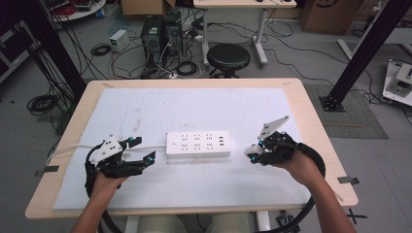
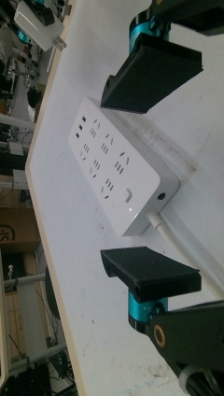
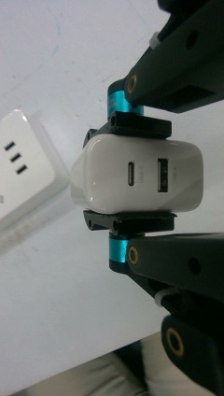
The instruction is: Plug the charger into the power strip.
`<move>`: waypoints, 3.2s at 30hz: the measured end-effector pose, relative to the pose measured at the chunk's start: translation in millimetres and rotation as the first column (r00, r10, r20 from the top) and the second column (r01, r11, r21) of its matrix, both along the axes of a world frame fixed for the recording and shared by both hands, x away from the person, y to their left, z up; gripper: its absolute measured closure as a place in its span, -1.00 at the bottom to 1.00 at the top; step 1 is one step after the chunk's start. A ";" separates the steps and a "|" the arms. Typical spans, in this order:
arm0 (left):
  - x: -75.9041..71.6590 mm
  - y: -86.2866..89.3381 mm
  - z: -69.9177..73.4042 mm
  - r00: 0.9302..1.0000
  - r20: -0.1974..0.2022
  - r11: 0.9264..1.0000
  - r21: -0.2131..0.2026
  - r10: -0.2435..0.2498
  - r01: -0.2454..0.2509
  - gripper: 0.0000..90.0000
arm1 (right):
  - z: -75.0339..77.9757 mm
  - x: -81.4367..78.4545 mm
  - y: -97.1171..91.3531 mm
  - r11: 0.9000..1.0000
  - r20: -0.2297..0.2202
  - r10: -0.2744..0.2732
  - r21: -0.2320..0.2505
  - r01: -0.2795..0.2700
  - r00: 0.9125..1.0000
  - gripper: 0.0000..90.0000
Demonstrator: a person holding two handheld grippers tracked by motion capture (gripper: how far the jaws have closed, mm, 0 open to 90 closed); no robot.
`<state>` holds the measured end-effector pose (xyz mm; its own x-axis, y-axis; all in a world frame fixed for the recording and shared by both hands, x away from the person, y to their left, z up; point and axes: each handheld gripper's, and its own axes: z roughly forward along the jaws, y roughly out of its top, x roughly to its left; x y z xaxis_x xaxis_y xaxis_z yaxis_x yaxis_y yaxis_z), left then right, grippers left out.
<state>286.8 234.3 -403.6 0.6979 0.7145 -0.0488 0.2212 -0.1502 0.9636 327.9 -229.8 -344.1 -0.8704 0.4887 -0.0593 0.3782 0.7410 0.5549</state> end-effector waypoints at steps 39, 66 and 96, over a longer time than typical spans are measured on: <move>-6.9 18.8 -15.4 1.000 -0.005 1.000 -0.018 0.006 -0.006 -0.54 | 2.6 71.9 80.7 0.989 0.006 0.147 -0.007 -0.147 0.989 0.40; -3.3 22.4 -20.8 1.000 -0.011 0.999 -0.049 0.017 -0.017 -0.54 | -15.4 116.5 116.6 0.948 -0.064 0.292 -0.114 -0.298 0.954 0.40; -1.8 24.1 -23.5 1.000 -0.011 0.997 -0.069 0.017 -0.018 -0.54 | -13.7 123.9 161.7 0.819 -0.146 0.425 -0.359 -0.448 0.894 0.41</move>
<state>285.0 258.4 -427.1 0.6848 0.7211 -0.1056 0.2331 -0.0795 0.9692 451.7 -68.0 -357.8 -0.9946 0.0075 -0.1036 -0.0124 0.9817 0.1901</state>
